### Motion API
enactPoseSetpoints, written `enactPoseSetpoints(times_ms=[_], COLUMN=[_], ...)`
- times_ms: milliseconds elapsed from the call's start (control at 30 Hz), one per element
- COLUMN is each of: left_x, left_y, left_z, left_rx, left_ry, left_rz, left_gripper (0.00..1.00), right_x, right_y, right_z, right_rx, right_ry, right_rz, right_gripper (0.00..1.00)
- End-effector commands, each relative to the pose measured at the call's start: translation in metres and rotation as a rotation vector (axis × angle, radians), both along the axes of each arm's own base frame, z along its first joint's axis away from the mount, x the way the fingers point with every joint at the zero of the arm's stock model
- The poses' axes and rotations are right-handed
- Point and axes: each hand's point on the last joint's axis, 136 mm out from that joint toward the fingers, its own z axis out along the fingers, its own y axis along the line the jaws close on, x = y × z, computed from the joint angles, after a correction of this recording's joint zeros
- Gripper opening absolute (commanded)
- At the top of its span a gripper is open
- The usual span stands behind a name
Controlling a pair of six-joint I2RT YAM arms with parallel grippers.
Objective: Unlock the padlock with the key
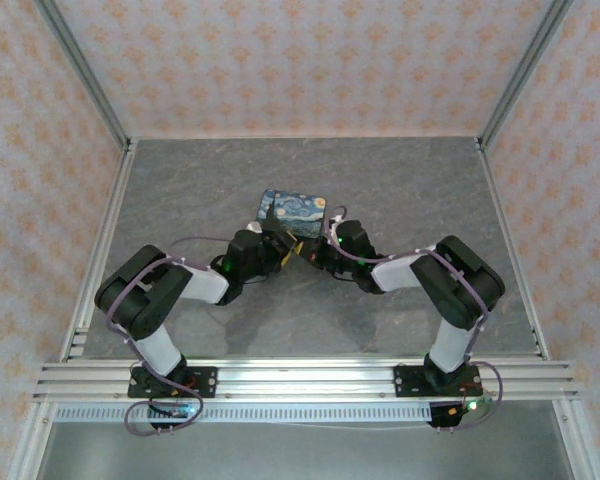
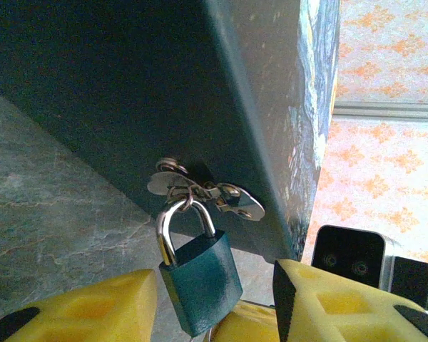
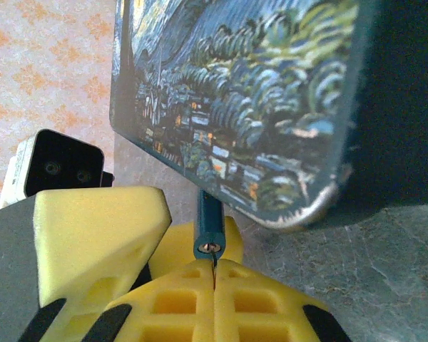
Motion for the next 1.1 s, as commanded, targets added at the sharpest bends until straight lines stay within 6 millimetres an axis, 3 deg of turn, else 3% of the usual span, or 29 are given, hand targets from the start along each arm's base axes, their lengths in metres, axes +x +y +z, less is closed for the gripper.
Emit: enactPoseSetpoints(times_ms=[0, 367, 533, 733, 867, 1067], left_x=[0.007, 0.007, 0.006, 0.006, 0.006, 0.003], left_y=[-0.008, -0.007, -0.006, -0.007, -0.01, -0.009], left_z=[0.011, 0.009, 0.012, 0.015, 0.015, 0.014], left_rx=[-0.032, -0.021, -0.017, -0.018, -0.016, -0.009], left_ry=[-0.024, -0.006, -0.005, 0.002, 0.03, 0.071], left_rz=[-0.004, 0.011, 0.014, 0.008, -0.002, 0.003], left_gripper=[0.48, 0.19, 0.12, 0.11, 0.1, 0.09], right_x=[0.012, 0.008, 0.007, -0.001, -0.006, -0.014], right_y=[0.013, 0.008, -0.008, -0.042, -0.061, -0.079], right_z=[0.025, 0.026, 0.02, 0.014, 0.032, 0.082], right_rx=[0.067, 0.058, 0.03, -0.11, -0.247, -0.489], right_ry=[-0.073, -0.075, -0.077, -0.127, -0.265, -0.592], right_rz=[0.002, -0.004, -0.029, -0.056, -0.038, 0.047], right_gripper=[0.0, 0.01, 0.21, 0.38, 0.45, 0.51])
